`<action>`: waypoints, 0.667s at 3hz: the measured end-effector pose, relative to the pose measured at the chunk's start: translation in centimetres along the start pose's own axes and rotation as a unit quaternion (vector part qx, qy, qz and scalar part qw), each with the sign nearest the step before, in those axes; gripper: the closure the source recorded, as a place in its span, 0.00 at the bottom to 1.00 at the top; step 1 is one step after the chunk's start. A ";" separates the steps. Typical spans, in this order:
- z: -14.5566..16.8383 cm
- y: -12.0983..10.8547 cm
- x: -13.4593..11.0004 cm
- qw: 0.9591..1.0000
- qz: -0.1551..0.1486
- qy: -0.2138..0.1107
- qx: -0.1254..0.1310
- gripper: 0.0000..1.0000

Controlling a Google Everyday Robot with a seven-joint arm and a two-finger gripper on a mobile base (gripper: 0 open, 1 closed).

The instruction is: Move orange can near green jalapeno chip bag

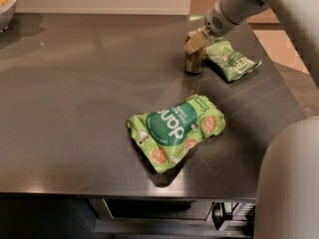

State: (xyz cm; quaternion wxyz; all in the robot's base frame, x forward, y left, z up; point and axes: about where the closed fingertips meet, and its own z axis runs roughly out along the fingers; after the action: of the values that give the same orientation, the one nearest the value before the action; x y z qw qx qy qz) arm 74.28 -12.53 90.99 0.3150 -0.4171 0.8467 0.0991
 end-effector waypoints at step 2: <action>0.3 -0.7 1.1 1.000 0.003 0.008 0.010 0.36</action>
Offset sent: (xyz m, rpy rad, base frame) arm 0.0007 -0.0202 -0.0052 -0.0249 -0.0122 -0.0347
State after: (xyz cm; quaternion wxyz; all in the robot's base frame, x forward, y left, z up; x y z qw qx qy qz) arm 74.47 -13.58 90.13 0.3118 -0.4121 0.8516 0.0880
